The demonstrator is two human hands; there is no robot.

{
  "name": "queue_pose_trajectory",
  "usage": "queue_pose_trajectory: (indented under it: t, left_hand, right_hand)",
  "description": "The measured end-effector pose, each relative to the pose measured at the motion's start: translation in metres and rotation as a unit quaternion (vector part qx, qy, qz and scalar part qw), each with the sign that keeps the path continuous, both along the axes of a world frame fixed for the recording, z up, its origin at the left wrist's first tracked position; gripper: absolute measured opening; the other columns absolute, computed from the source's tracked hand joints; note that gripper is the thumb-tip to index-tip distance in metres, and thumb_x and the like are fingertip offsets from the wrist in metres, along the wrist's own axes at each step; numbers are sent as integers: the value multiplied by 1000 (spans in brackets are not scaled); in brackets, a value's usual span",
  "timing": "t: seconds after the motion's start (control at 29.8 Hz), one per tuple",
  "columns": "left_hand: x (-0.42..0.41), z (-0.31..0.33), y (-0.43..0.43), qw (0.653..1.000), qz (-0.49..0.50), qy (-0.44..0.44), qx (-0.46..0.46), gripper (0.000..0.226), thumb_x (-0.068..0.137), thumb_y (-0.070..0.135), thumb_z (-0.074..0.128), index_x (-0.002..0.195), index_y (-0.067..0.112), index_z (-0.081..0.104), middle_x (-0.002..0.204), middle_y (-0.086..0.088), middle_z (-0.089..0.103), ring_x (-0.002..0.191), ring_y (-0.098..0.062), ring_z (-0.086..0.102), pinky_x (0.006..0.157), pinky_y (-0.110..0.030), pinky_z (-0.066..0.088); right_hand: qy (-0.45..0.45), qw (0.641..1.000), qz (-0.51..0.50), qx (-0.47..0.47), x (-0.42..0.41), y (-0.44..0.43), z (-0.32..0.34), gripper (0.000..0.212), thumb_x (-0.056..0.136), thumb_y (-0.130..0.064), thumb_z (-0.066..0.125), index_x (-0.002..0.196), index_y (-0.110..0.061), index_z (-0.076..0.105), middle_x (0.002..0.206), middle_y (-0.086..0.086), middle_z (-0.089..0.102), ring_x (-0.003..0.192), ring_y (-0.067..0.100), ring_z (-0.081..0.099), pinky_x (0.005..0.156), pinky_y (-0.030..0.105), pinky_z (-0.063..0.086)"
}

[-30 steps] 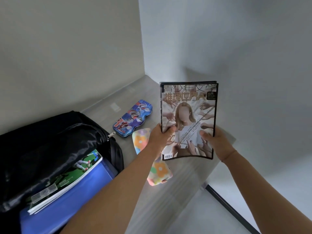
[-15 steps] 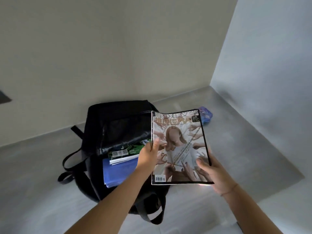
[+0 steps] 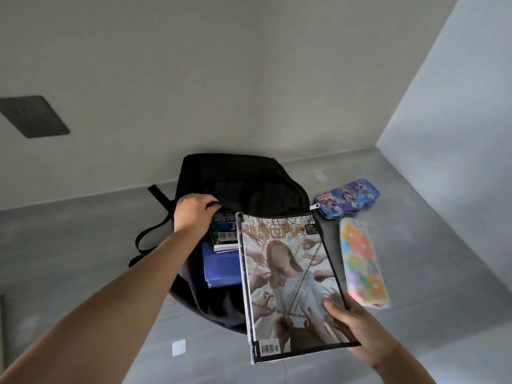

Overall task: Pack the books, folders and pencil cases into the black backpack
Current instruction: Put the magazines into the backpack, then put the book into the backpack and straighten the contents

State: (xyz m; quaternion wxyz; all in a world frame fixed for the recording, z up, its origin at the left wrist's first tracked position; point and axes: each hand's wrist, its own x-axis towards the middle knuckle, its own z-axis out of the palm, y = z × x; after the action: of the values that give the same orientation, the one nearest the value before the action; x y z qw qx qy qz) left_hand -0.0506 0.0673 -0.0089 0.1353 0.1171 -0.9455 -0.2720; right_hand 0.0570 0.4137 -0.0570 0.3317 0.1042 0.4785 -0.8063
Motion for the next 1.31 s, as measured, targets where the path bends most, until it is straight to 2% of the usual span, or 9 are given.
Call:
queue_pose_trajectory:
  t: [0.1, 0.23, 0.4, 0.54, 0.7, 0.77, 0.91, 1.07, 1.31]
  left_hand:
    - [-3, 14, 0, 984, 99, -22, 145, 26, 90, 32, 60, 86, 8, 70, 68, -8, 64, 70, -25, 60, 58, -30, 42]
    - [0, 17, 2, 969, 115, -25, 217, 28, 90, 34, 59, 81, 9, 68, 57, -3, 55, 60, -22, 55, 59, -32, 42]
    - [7, 16, 2, 971, 78, -27, 223, 28, 90, 32, 60, 78, 8, 68, 45, -1, 44, 44, -16, 40, 51, -30, 36]
    - [9, 18, 1, 973, 71, -36, 217, 21, 89, 32, 62, 79, 15, 69, 46, 1, 48, 44, -14, 43, 48, -26, 38]
    - [9, 15, -1, 971, 77, -38, 222, 20, 88, 31, 62, 77, 16, 69, 46, 3, 48, 43, -11, 44, 48, -25, 37]
    - [8, 14, -1, 969, 81, -36, 231, 21, 88, 32, 62, 77, 15, 69, 46, 3, 48, 44, -12, 44, 49, -26, 37]
    - [8, 10, -1, 964, 88, -37, 248, 21, 89, 31, 61, 78, 15, 69, 47, 3, 47, 44, -12, 42, 48, -25, 36]
    - [10, 8, 1, 965, 86, -38, 245, 22, 89, 32, 60, 82, 14, 71, 53, 2, 53, 50, -11, 47, 52, -25, 37]
    - [13, 6, -1, 966, 86, -45, 240, 22, 90, 31, 60, 91, 13, 72, 57, 5, 57, 52, -8, 50, 52, -22, 38]
  right_hand:
    - [-24, 1000, 12, 1, -3, -3, 6, 60, 52, -18, 92, 99, 3, 61, 86, 21, 47, 73, 27, 53, 68, 33, 47]
    - [-30, 998, 50, 25, -15, -22, 20, 49, 44, -19, 93, 82, -6, 66, 70, 11, 58, 61, 17, 61, 58, 24, 54]
    - [-68, 995, 49, 63, -72, -63, 21, 15, 87, 0, 56, 99, -7, 63, 77, 7, 73, 70, 16, 71, 66, 28, 58]
    - [7, 971, 125, 206, -128, -90, 23, 21, 88, -19, 63, 108, -21, 58, 101, -6, 67, 92, 7, 62, 97, 39, 44]
    - [78, 951, 87, 286, -151, -101, 26, 33, 87, -24, 64, 118, -16, 55, 106, -2, 63, 101, 15, 60, 69, 29, 52]
    - [63, 961, 57, 263, -141, -98, 23, 25, 89, -21, 62, 112, -14, 56, 106, 0, 63, 104, 19, 59, 63, 30, 56]
    - [10, 977, 4, 213, -108, -89, 8, 18, 90, -12, 59, 107, -8, 55, 101, 14, 65, 83, 30, 70, 66, 34, 60]
    - [37, 966, -44, 252, -123, -105, 8, 15, 91, 2, 52, 106, 0, 52, 83, 18, 63, 58, 18, 69, 53, 25, 58]
    - [35, 965, -84, 245, -155, -142, 6, 22, 90, -3, 55, 111, 4, 51, 77, 16, 66, 65, 20, 69, 88, 42, 55]
